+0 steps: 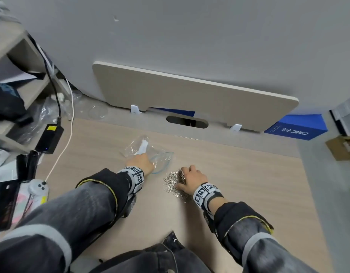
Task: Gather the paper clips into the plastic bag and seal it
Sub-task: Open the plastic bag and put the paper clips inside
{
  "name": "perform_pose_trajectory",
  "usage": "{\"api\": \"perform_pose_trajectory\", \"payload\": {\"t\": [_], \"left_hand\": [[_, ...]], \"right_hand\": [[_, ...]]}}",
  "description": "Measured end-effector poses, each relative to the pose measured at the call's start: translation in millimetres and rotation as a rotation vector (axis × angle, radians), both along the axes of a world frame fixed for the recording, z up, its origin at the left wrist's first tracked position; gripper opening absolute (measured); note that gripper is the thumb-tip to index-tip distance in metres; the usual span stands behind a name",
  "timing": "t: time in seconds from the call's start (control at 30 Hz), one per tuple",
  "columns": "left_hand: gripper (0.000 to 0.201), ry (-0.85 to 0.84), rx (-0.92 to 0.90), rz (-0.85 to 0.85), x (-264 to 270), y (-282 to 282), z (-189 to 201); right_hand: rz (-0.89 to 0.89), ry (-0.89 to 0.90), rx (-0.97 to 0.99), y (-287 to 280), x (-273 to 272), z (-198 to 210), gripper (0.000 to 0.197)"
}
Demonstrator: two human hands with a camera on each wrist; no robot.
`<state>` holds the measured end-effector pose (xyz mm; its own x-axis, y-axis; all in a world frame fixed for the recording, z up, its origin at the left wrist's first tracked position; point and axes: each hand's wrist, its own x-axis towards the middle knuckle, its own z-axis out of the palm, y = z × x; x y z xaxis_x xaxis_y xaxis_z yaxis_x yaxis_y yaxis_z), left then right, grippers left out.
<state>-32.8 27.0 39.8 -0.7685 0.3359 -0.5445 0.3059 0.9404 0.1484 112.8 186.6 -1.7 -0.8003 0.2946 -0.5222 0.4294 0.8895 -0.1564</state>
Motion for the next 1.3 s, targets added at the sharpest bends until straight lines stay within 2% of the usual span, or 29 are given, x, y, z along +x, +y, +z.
{"api": "perform_pose_trajectory", "payload": {"t": [0.13, 0.2, 0.27, 0.5, 0.63, 0.73, 0.83, 0.93, 1.07, 1.2, 1.3], "left_hand": [[0.045, -0.085, 0.031, 0.025, 17.4, 2.4, -7.5], [0.043, -0.144, 0.092, 0.102, 19.8, 1.6, -13.6], [0.044, -0.220, 0.150, 0.191, 20.5, 1.1, -19.5], [0.053, -0.356, 0.394, 0.506, 23.6, -3.6, -29.2], [0.054, -0.386, 0.489, 0.593, 23.4, -5.4, -36.0], [0.049, -0.418, 0.478, 0.628, 22.9, -6.6, -40.3], [0.047, -0.451, 0.461, 0.635, 23.8, -5.3, -45.0], [0.042, -0.479, 0.473, 0.650, 24.7, -2.8, -46.3], [0.036, -0.512, 0.462, 0.636, 26.6, -2.6, -46.4], [0.030, -0.516, 0.467, 0.581, 30.5, -3.4, -43.5], [0.026, -0.536, 0.460, 0.553, 33.3, -3.6, -42.0]], "right_hand": [[-0.027, -0.006, -0.031, -3.1, 17.4, -16.0, 0.095], [-0.005, -0.007, -0.016, -5.5, 20.8, -21.4, 0.099], [-0.002, 0.015, 0.001, -6.6, 21.1, -25.9, 0.091], [-0.089, 0.109, -0.061, -0.6, 13.8, -29.2, 0.037], [-0.070, 0.096, -0.046, 1.7, 12.4, -31.6, 0.032], [-0.087, 0.095, -0.075, 0.4, 11.2, -33.9, 0.028], [-0.182, 0.120, -0.175, 5.8, 5.9, -34.0, 0.020], [-0.344, 0.164, -0.310, 12.0, 0.5, -33.2, 0.004], [-0.683, 0.160, -0.630, 12.7, -6.1, -21.1, 0.016], [-0.722, 0.184, -0.871, 8.4, -27.8, 3.1, 0.014], [-0.730, 0.222, -0.944, -6.4, -47.8, 15.6, 0.015]]}}
